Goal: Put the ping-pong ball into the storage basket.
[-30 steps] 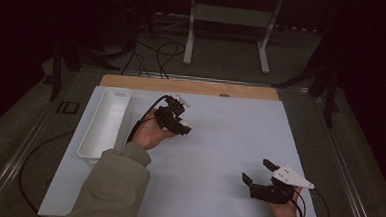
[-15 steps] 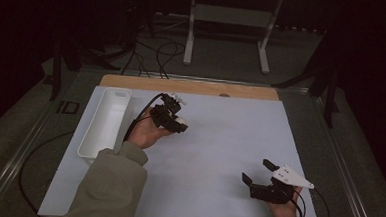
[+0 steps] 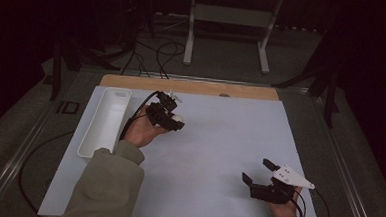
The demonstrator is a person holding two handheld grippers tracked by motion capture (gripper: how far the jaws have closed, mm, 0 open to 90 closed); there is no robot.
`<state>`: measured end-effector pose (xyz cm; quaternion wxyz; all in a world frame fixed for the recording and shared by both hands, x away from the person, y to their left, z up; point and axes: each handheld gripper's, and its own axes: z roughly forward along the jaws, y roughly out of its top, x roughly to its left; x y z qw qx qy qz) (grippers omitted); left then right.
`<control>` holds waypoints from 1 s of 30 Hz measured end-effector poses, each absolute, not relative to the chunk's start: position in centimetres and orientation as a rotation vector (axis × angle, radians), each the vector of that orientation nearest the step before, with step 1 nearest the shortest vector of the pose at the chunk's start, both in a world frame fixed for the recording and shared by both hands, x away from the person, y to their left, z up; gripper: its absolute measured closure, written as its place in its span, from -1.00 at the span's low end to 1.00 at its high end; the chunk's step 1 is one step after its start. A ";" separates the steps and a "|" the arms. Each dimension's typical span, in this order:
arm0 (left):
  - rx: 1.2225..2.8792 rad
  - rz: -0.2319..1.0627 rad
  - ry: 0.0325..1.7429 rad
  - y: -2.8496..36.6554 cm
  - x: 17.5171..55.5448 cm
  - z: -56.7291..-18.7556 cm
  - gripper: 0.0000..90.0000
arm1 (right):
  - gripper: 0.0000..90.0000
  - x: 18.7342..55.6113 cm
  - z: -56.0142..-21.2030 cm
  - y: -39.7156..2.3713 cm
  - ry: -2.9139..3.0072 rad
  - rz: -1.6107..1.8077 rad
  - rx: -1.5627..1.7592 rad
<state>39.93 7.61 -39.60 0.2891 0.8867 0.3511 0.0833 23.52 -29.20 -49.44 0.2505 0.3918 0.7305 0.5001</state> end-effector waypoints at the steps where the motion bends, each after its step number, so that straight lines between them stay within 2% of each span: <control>1: 2.366 0.223 0.937 7.7 39.9 -39.6 0.14 | -0.84 23.5 -49.4 -29.2 1.988 1.360 1.064; 30: 2.360 0.265 0.951 9.9 39.5 -38.3 0.14 | -0.84 23.6 -49.5 -29.1 1.986 1.354 1.064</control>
